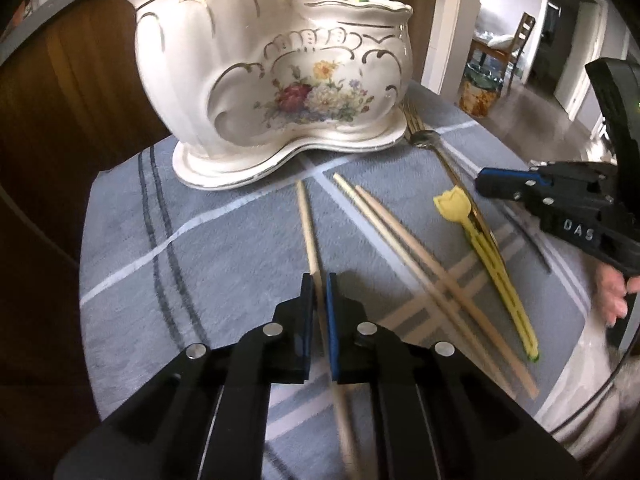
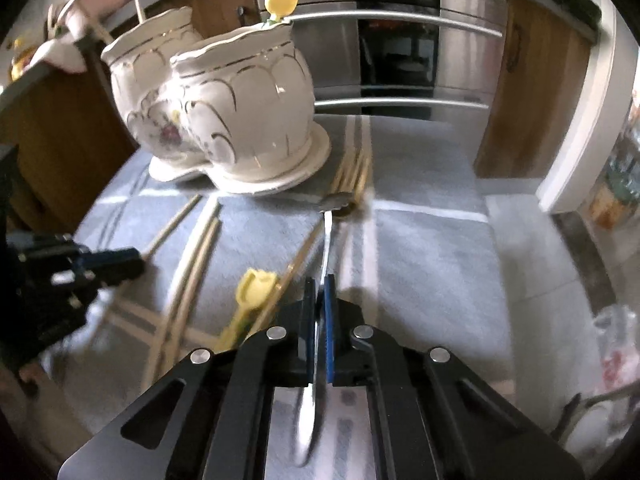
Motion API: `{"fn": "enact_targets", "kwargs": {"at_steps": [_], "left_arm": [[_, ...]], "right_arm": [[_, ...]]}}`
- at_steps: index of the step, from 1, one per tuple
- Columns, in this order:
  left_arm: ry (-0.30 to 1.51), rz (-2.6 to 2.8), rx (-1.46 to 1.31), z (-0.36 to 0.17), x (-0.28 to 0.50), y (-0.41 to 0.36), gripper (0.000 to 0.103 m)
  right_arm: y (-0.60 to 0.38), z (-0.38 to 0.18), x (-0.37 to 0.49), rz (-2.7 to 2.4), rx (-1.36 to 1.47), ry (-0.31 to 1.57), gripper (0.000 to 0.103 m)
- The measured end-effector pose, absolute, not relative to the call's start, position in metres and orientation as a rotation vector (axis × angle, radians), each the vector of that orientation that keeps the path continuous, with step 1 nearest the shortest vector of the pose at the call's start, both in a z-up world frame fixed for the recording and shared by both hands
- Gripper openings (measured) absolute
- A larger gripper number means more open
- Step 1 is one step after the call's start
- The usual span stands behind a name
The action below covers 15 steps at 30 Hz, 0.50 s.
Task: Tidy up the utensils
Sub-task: 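Grasp a wooden chopstick with the left tool while the right tool grasps a silver spoon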
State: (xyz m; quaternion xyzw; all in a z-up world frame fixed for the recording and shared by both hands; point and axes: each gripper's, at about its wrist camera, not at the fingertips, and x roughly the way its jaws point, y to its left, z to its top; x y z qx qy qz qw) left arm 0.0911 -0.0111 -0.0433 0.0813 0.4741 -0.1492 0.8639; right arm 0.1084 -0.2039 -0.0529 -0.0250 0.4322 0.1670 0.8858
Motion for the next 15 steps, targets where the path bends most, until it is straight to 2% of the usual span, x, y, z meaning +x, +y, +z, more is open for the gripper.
{"fn": "enact_targets", "kwargs": {"at_steps": [5,8,11,15], "left_arm": [[1.011,-0.305,0.145,-0.043,0.093,0.001,0.006],[1.009,-0.306,0.123,-0.042,0.094,0.001,0.006],[1.016,-0.295,0.110,-0.045,0.097,0.001,0.007],[1.013,-0.293,0.084,-0.046,0.100,0.000,0.013]], "right_arm": [[-0.206,-0.050,0.115,0.342,-0.047,0.922,0.005],[-0.199,-0.049,0.122,0.352,-0.057,0.928,0.014],[-0.197,-0.051,0.132,0.336,-0.064,0.935,0.017],[-0.196,-0.054,0.143,0.331,-0.054,0.934,0.017]]}}
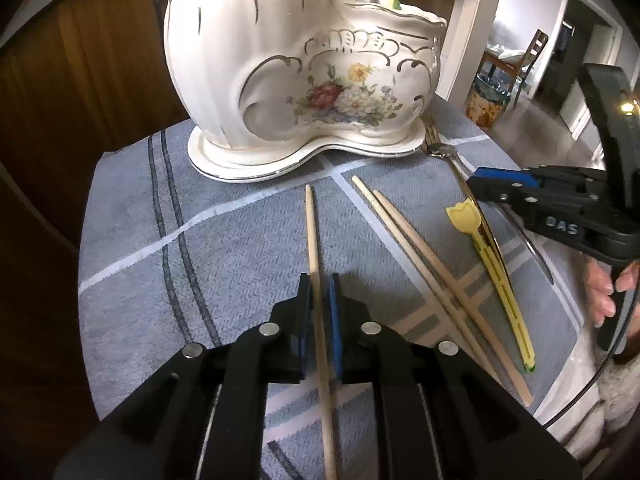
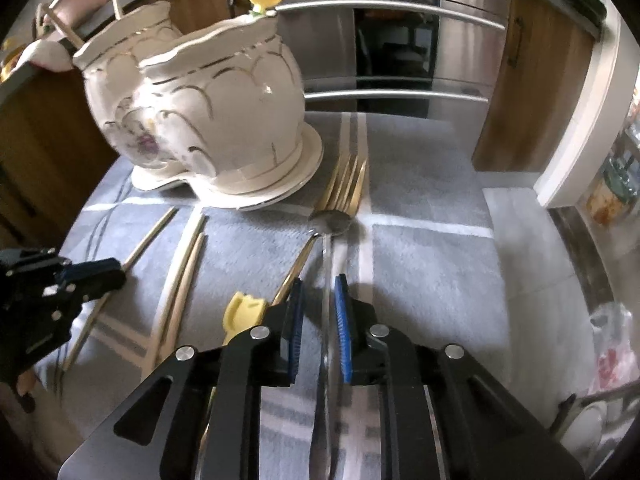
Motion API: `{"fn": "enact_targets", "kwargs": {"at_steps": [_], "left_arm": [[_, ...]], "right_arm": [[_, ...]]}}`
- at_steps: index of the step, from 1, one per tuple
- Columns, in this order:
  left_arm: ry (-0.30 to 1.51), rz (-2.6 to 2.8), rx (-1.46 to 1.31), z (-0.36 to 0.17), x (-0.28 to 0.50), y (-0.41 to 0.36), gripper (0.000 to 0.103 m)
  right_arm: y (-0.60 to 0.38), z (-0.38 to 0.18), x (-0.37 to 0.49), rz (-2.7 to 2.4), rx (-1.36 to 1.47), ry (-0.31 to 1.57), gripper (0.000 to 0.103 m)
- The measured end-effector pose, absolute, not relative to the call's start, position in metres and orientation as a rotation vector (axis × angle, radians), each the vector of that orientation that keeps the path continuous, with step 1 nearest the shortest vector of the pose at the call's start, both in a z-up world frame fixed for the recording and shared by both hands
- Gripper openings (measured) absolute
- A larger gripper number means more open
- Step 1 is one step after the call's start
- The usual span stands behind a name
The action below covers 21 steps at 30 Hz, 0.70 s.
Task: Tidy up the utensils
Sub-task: 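Grasp a wooden chopstick with the left tool while the right tool grasps a silver spoon, then drop the chopstick into the tall cup with left tool while right drops spoon in short cup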
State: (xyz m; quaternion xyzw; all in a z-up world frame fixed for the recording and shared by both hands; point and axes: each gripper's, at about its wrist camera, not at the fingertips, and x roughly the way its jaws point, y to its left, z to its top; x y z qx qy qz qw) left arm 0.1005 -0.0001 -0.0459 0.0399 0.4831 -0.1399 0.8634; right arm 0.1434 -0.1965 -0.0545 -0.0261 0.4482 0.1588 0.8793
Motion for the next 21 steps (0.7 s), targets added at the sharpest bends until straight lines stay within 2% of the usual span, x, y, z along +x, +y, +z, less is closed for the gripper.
{"fn": "enact_targets", "kwargs": {"at_steps": [2,5,7,13,21], "left_arm": [[1.001,-0.288,0.092,-0.047,0.102,-0.001,0.013],[0.989,-0.285,0.102,-0.048,0.102,-0.002,0.013],[0.981,-0.276,0.117,-0.048,0.101,-0.001,0.005],[0.949,-0.305,0.109,-0.045,0.093,0.001,0.005],[0.809,-0.331,0.078,-0.016,0.068,0.011,0.005]], "right_arm": [[-0.197,-0.055,0.146,0.330,-0.047,0.919,0.017],[-0.199,-0.055,0.143,0.336,-0.027,0.907,0.005],[-0.202,-0.055,0.142,0.338,-0.015,0.893,0.004],[-0.211,-0.039,0.123,0.333,-0.002,0.801,0.004],[-0.219,-0.010,0.086,0.371,0.037,0.630,0.004]]}}
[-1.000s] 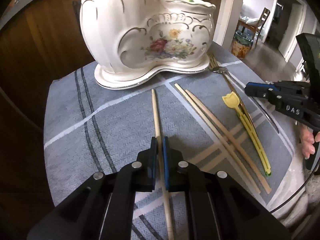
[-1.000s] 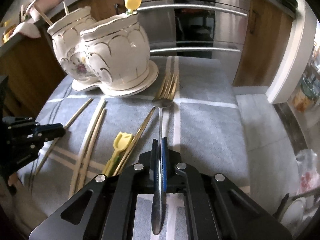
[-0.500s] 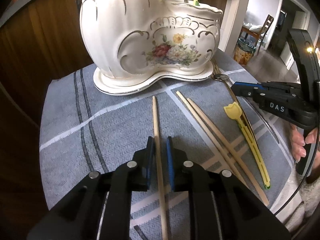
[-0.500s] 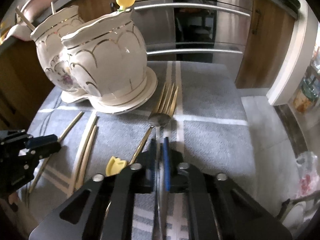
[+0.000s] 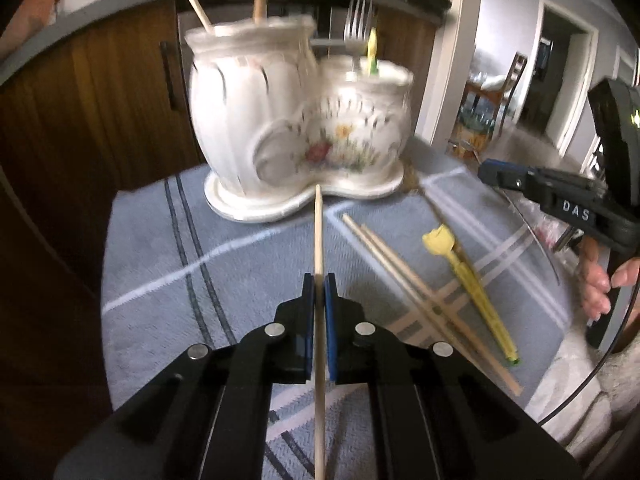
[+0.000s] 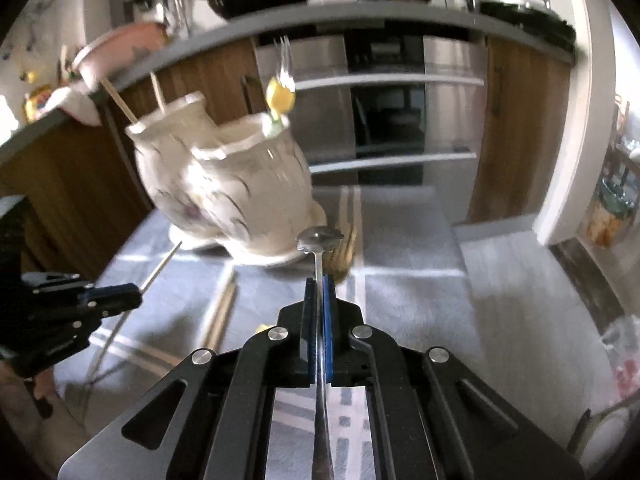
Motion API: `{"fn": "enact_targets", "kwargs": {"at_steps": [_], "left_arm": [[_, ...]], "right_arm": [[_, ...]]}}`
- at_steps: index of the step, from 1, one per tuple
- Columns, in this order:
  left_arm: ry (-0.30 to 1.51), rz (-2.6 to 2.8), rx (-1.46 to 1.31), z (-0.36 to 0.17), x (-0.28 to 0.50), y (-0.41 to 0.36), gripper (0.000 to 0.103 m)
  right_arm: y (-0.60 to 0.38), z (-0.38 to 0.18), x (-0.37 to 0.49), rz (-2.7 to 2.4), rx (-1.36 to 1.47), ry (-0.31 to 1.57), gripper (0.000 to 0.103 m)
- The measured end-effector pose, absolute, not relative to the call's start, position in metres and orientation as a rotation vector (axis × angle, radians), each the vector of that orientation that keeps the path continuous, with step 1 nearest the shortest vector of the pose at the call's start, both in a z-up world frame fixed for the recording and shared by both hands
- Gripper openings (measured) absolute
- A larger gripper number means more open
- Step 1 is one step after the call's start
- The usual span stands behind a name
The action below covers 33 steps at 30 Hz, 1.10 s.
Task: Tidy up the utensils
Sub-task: 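Drop the chopstick into the tall cup with left tool while right drops spoon in short cup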
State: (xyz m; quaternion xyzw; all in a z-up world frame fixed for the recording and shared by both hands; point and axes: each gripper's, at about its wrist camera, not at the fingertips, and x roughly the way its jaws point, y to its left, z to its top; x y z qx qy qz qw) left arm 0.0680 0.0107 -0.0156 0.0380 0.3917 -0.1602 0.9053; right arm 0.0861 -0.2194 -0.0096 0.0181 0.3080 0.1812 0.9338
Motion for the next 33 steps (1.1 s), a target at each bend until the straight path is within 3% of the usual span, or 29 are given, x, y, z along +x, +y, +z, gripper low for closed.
{"fn": "enact_targets", "kwargs": {"at_steps": [14,33], "left_arm": [[0.480,-0.365,0.010,0.060,0.038,0.046,0.005],[0.265,-0.334,-0.091,0.138,0.131,0.063,0.005]], "right_arm": [[-0.212,0.055,0.059,0.447,0.111,0.290,0.004],[-0.177,0.107,0.146,0.487,0.243,0.146,0.004]]}}
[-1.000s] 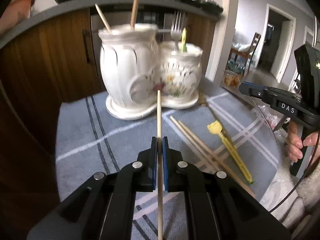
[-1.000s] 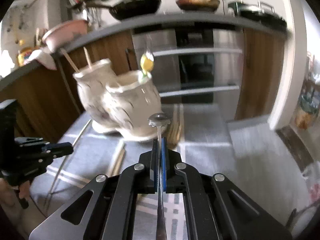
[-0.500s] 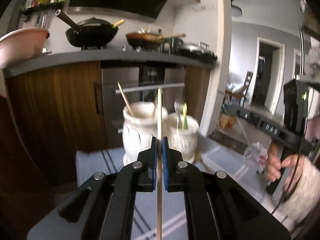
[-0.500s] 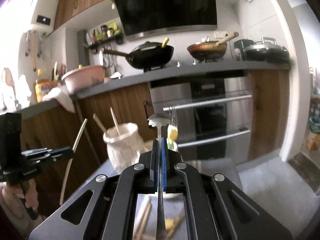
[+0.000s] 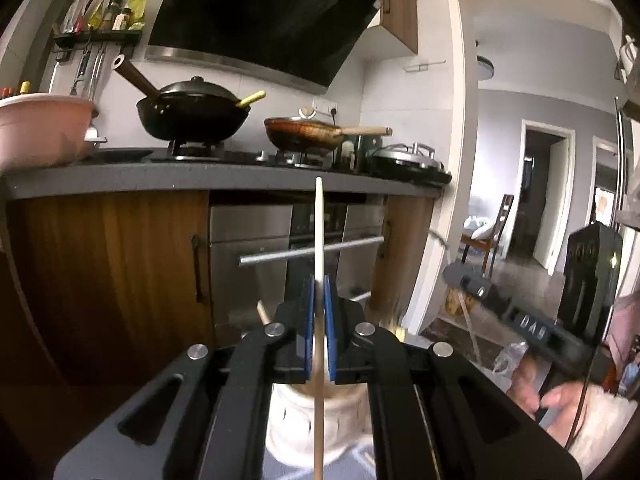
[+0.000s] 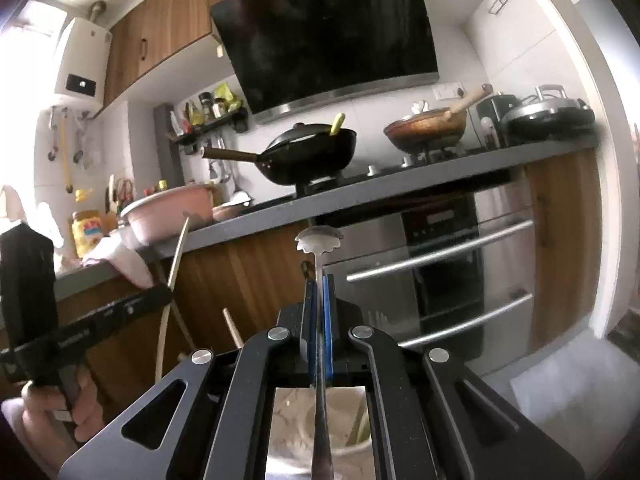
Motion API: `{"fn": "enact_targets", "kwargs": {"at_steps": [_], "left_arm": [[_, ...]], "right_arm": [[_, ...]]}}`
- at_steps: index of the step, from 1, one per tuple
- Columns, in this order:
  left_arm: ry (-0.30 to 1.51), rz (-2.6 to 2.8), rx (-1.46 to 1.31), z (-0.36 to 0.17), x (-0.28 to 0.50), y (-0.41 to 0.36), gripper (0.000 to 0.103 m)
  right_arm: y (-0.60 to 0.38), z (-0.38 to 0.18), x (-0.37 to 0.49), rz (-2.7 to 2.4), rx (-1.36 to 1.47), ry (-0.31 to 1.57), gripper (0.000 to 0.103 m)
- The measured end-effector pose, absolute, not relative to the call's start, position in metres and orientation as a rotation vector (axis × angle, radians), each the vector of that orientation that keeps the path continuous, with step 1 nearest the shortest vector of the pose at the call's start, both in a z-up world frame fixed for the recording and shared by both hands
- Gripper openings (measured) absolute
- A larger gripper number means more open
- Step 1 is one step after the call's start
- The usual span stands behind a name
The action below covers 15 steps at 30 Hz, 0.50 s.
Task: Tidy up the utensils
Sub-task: 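Drop the chopstick into the tall cup with left tool while right drops spoon in short cup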
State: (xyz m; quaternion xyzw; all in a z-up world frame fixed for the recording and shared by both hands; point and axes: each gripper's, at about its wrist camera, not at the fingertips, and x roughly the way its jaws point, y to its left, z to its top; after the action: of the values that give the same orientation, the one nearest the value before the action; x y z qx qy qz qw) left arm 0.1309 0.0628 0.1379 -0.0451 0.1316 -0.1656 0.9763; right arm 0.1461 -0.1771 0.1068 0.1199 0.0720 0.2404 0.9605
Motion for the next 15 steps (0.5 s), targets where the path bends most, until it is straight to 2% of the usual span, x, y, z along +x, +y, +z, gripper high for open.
{"fn": "enact_targets", "kwargs": {"at_steps": [10,15], "left_arm": [[0.134,-0.282,-0.147,0.145,0.167,0.063,0.005],[0.131,-0.258,-0.163,0.135,0.185,0.062,0.005]], "right_arm": [[-0.150,0.099,0.179,0.418,0.218,0.066,0.004],[-0.143,0.089,0.190,0.369,0.203,0.057,0.004]]}}
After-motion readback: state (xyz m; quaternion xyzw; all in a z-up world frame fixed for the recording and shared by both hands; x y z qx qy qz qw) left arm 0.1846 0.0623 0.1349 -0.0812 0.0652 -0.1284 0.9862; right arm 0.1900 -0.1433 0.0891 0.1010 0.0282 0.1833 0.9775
